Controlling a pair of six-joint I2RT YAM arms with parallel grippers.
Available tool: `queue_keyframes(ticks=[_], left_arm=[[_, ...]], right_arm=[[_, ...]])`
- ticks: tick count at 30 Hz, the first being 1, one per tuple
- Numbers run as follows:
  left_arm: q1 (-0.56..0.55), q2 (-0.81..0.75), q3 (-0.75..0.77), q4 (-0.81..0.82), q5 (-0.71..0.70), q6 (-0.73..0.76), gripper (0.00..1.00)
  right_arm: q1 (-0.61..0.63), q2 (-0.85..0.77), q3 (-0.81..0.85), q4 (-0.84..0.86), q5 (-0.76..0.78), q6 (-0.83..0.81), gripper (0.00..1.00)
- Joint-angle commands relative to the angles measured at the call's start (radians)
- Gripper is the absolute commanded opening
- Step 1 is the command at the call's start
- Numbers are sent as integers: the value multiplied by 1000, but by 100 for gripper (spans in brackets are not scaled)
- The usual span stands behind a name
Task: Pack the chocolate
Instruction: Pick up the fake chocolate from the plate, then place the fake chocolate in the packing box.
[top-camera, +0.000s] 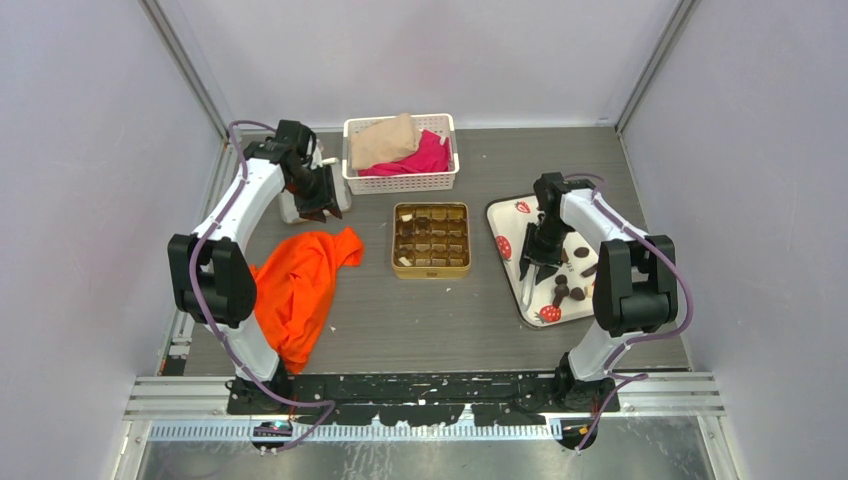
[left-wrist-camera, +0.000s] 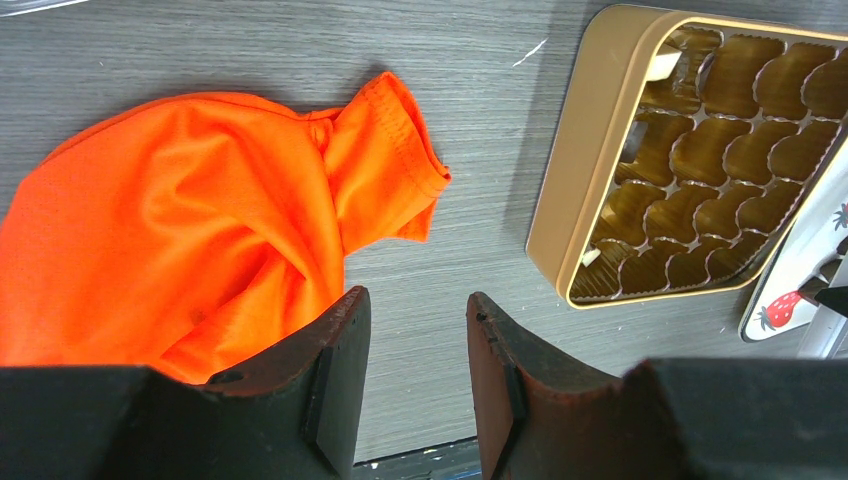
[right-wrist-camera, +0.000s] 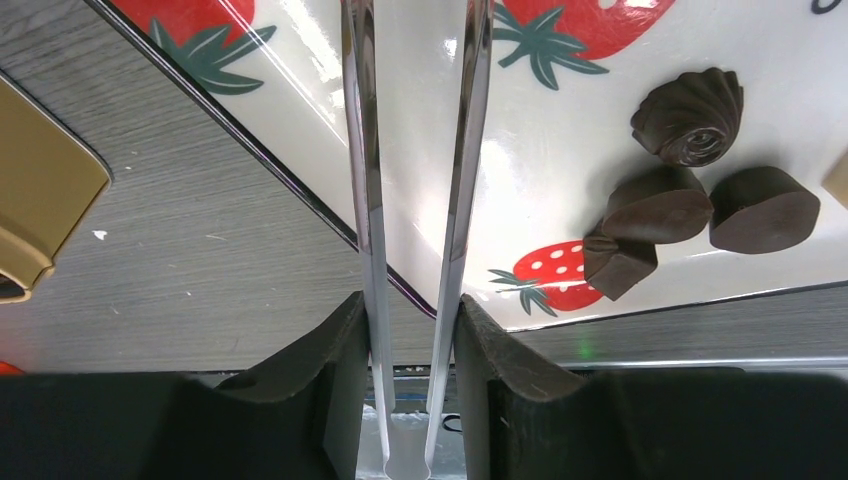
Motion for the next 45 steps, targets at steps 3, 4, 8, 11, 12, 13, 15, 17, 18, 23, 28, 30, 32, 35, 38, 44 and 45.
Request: queue_keyframes(ticks=[3, 4, 8, 11, 12, 13, 15, 17, 18, 23, 28, 30, 32, 35, 38, 44, 45], left_arm=[[8, -31, 19, 10, 0, -3, 42], [8, -30, 20, 10, 0, -3, 42], [8, -26, 23, 10, 2, -3, 42], [8, -22, 28, 10, 1, -3, 42], [8, -20, 30, 10, 2, -3, 42], [8, -19, 32, 9, 3, -3, 41], [8, -15, 36, 8, 3, -2, 42], [8, -12, 41, 6, 3, -2, 42], [8, -12, 43, 7, 2, -2, 42], [8, -7, 49, 6, 1, 0, 41], [8, -4, 52, 7, -1, 1, 42], [8, -5, 52, 7, 0, 0, 42], [8, -7, 51, 7, -3, 2, 42], [8, -10, 49, 5, -8, 4, 41], [8, -13, 42, 7, -8, 3, 42], [8, -21, 36, 4, -11, 6, 42], [8, -23, 34, 4, -14, 7, 42]], right_arm=[[-5, -22, 42, -28, -37, -19, 1], [-5, -22, 40, -27, -38, -20, 1], [-5, -31, 36, -31, -35, -19, 1], [-5, -42, 43, -40, -25, -19, 1], [-4, -46, 47, -44, -23, -19, 1], [-5, -49, 52, -49, -23, -19, 1], [-4, -55, 65, -61, -23, -17, 1], [-3, -66, 82, -74, -19, -15, 1], [-5, -72, 89, -80, -18, -15, 1], [4, -86, 140, -119, -27, -15, 1], [92, -88, 235, -179, -14, -11, 1], [158, -84, 283, -202, -10, -2, 1], [240, -75, 331, -216, -5, 8, 1], [358, -44, 378, -226, -5, 27, 1], [463, -2, 412, -203, -13, 58, 1], [614, 90, 446, -140, -26, 85, 1], [626, 100, 448, -133, -32, 87, 1]])
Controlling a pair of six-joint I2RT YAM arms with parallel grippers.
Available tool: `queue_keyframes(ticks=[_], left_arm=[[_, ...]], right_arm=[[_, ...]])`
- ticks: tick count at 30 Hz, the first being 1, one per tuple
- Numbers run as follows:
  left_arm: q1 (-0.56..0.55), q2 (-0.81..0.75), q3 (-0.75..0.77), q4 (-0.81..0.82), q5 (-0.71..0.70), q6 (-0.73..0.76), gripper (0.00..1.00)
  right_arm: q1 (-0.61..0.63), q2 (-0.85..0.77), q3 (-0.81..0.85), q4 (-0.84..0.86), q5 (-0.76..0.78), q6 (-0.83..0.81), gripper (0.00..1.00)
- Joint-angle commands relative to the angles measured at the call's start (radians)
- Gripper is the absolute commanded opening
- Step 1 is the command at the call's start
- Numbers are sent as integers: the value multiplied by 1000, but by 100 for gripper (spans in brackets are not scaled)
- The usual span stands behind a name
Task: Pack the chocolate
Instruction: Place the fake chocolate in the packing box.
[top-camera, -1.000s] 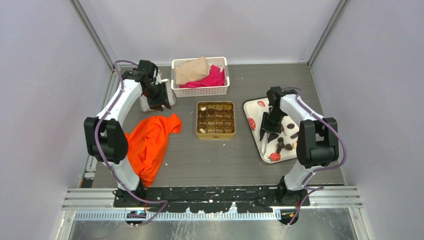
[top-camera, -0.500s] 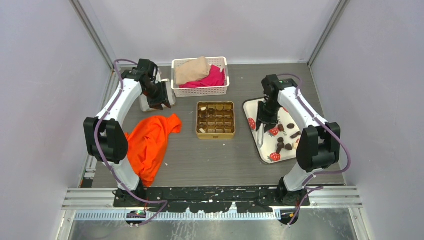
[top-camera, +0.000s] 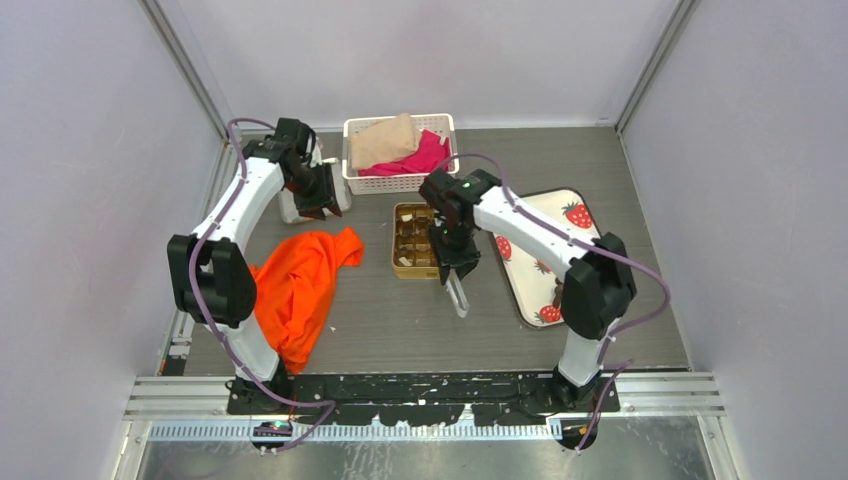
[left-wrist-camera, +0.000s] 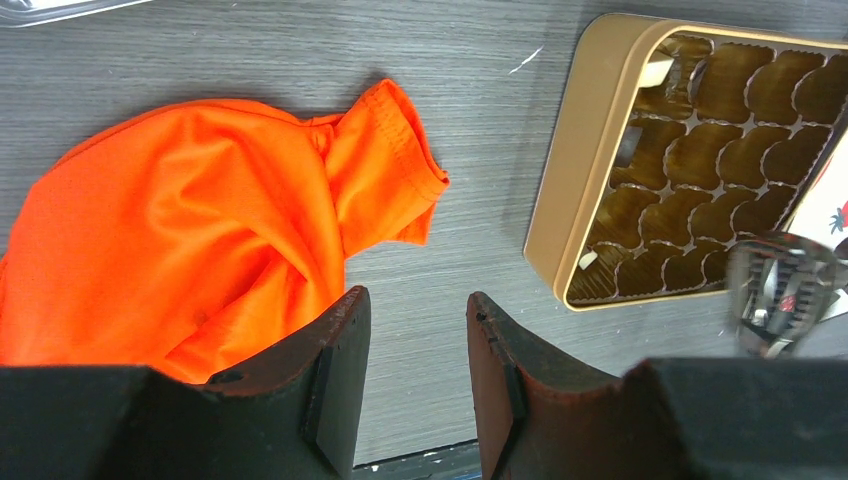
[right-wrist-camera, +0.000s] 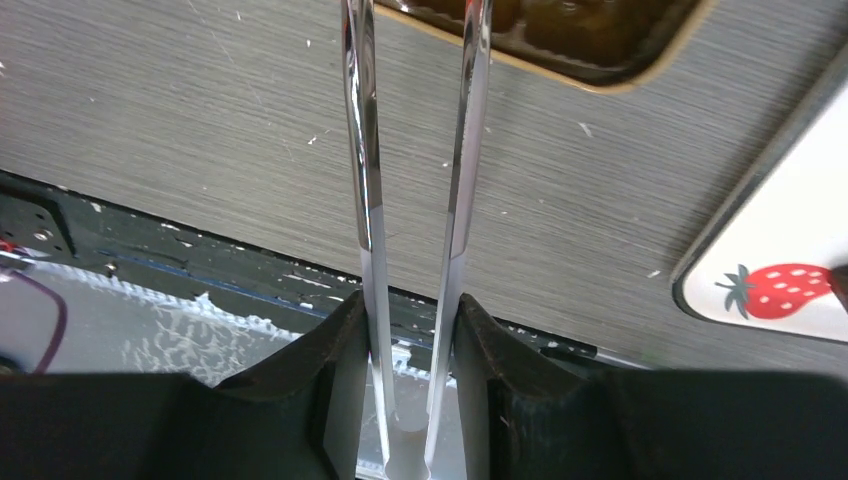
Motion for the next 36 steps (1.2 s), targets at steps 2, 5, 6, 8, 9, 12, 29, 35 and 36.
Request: queue_keyframes(ticks=[2, 5, 6, 8, 9, 12, 29, 35, 36], left_arm=[[8, -24, 19, 6, -13, 7, 42], [8, -24, 15, 5, -13, 7, 42], [8, -24, 15, 5, -13, 8, 42], [8, -24, 13, 7, -13, 8, 42], [8, -23, 14, 7, -13, 8, 42], [8, -21, 17, 7, -13, 8, 42], [8, -17, 22, 6, -11, 8, 42], [8, -17, 23, 5, -12, 8, 42], [8, -17, 23, 5, -10, 8, 42]], right_arm=[[65, 55, 58, 40, -20, 27, 1], [75, 81, 61, 48, -22, 27, 1], [77, 86, 59, 53, -25, 29, 1], [78, 92, 54, 64, -30, 33, 1], [79, 97, 56, 64, -34, 33, 1], [83, 108, 56, 67, -35, 33, 1], [82, 137, 66, 66, -13, 31, 34], [82, 131, 67, 61, -11, 31, 38], [83, 130, 68, 60, -10, 30, 39]])
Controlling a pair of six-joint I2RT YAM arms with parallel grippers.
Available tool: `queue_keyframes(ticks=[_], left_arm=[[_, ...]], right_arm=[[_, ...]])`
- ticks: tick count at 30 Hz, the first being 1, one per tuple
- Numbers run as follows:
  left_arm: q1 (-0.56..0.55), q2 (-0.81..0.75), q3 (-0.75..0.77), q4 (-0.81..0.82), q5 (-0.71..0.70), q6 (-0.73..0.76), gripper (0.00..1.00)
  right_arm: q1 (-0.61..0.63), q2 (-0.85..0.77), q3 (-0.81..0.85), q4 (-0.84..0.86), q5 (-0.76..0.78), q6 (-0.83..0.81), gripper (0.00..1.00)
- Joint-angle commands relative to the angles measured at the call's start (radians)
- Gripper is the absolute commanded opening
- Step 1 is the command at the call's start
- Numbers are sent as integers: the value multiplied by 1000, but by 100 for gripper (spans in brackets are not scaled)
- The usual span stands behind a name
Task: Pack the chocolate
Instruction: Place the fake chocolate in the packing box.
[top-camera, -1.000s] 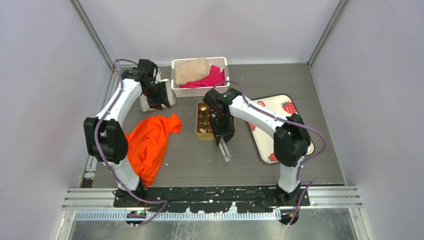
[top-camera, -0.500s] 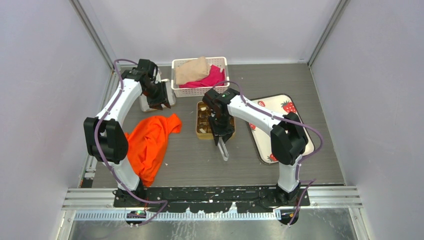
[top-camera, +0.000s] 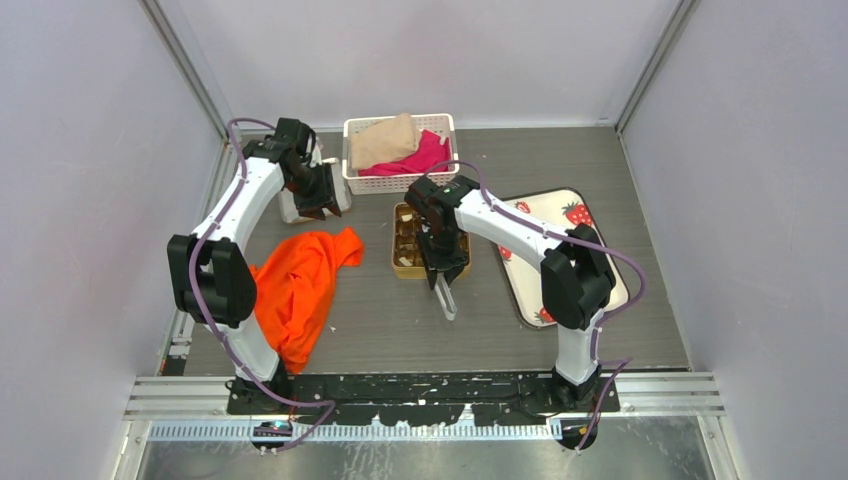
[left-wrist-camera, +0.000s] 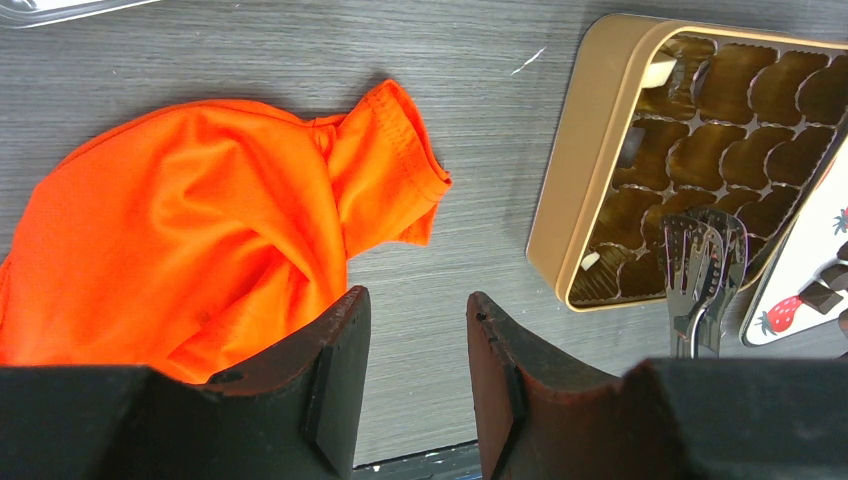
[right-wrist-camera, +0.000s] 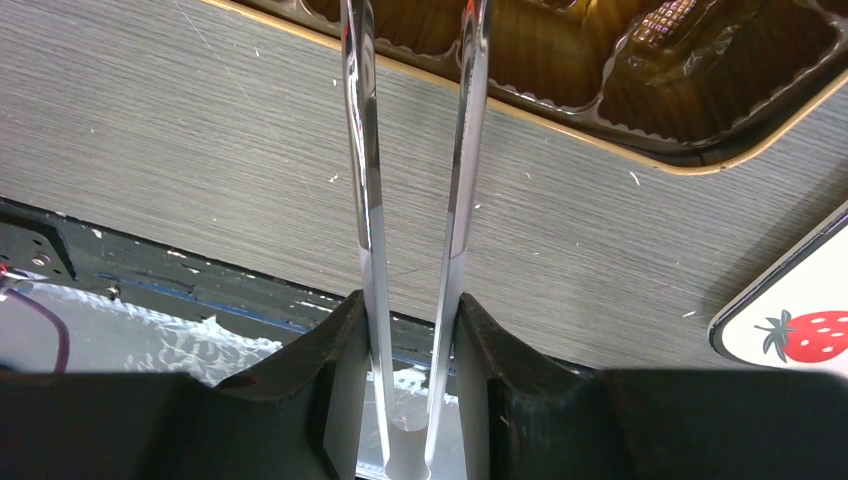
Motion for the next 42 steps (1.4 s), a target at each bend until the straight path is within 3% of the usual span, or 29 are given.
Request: queue_keyframes(ticks=[1, 12, 18, 23, 27, 36, 42], left_arm=[[8, -17, 23, 5, -4, 6, 42], [8, -15, 25, 5, -1, 6, 42], [8, -17, 27, 5, -1, 6, 42], [8, -15, 27, 5, 0, 6, 42], [8, -15, 27, 7, 3, 6, 42], [8, -18, 14, 13, 13, 4, 42], [8, -18, 17, 15, 20, 4, 42]], right_arm=[[5, -12, 44, -3, 6, 6, 39], [5, -15, 44, -4, 8, 5, 41], [6, -55, 89, -35, 63, 2, 18], [-33, -113, 126, -77, 127, -2, 6], [-137, -193, 60, -85, 187, 1, 1], [-500, -399, -271, -55, 214, 35, 1], [-606, -450, -384, -47, 164, 59, 1]])
